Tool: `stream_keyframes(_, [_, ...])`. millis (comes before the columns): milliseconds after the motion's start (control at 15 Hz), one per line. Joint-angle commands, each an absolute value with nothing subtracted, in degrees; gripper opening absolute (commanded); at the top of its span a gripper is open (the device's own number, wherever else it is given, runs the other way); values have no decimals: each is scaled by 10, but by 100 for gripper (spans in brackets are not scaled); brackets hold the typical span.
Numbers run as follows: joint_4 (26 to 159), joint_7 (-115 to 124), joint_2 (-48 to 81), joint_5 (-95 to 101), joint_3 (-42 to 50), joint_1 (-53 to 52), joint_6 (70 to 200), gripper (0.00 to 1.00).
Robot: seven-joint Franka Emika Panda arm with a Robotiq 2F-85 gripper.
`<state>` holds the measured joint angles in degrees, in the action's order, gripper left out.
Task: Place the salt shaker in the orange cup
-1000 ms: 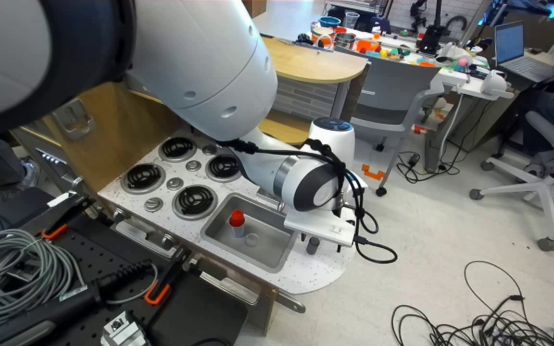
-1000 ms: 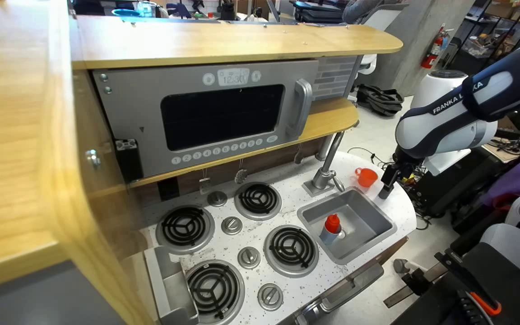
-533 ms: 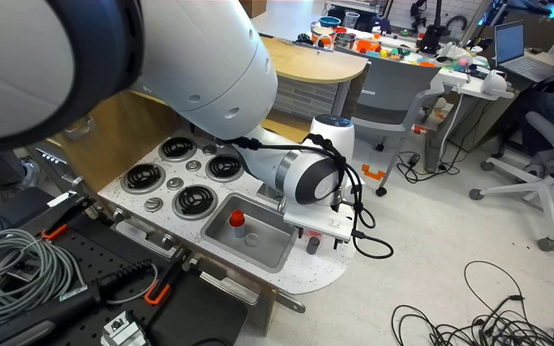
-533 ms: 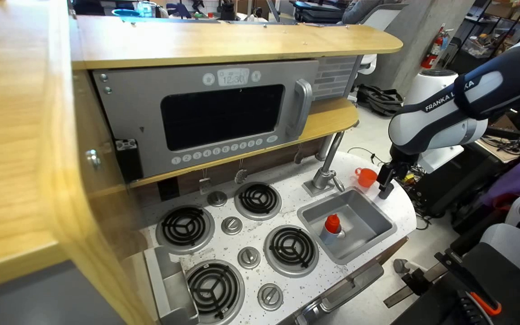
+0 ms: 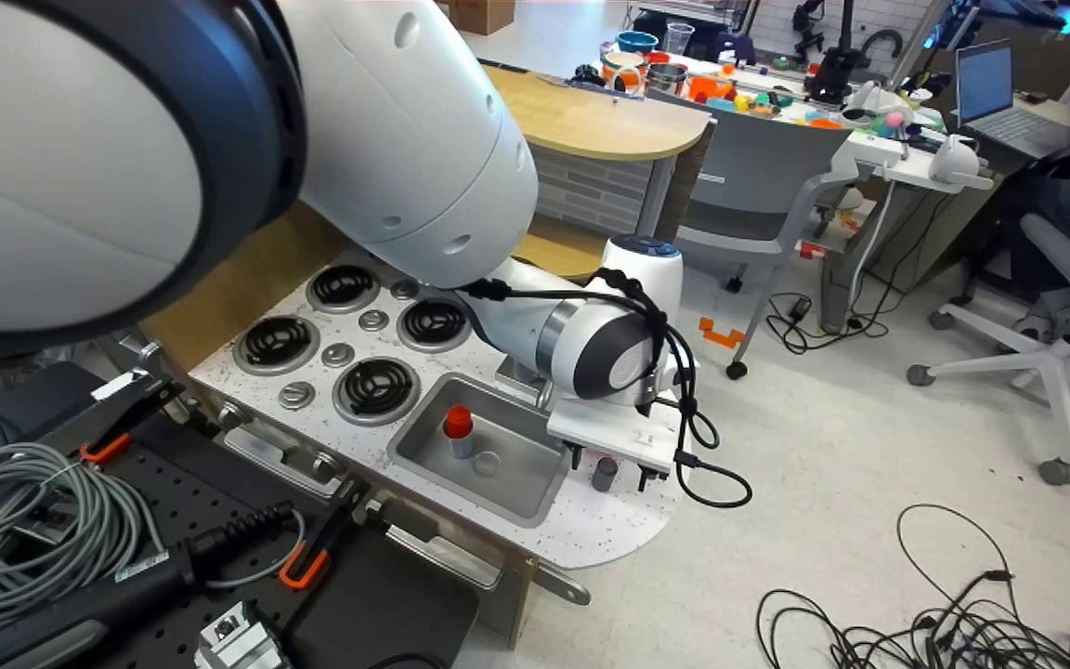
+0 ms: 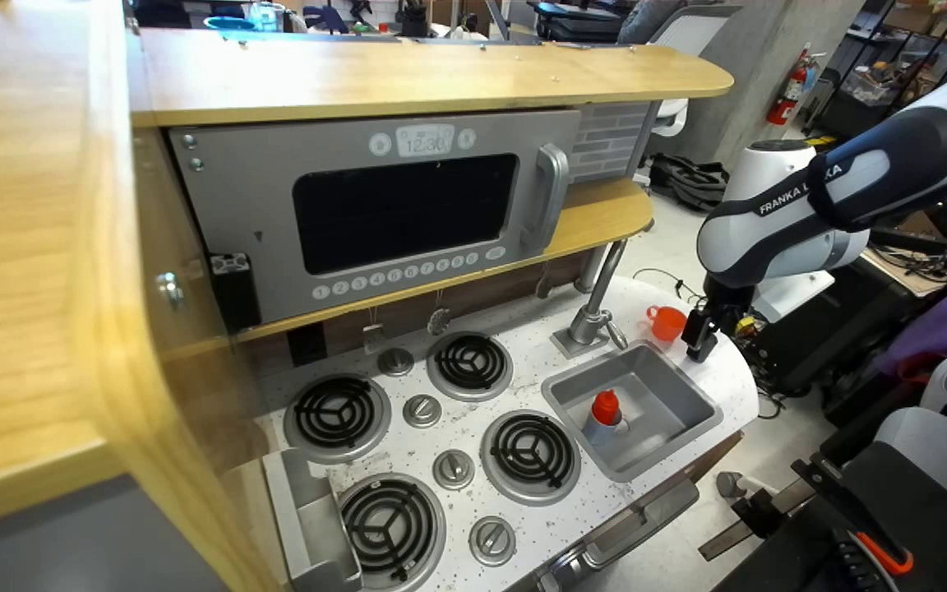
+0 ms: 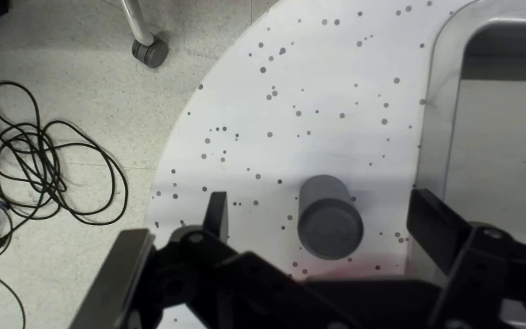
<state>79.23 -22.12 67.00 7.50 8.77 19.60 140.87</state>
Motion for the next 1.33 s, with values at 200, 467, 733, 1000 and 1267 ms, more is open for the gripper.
stream_keyframes(200, [736, -224, 696, 69, 69, 210, 1365, 75])
stream_keyframes(467, [721, -220, 699, 62, 67, 213, 1327, 49])
stream_keyframes(733, [708, -219, 699, 59, 68, 213, 1316, 18])
stream_keyframes(1000, [745, -212, 664, 58, 66, 208, 1348, 8])
stream_keyframes(1267, [778, -209, 623, 51, 55, 206, 1371, 8])
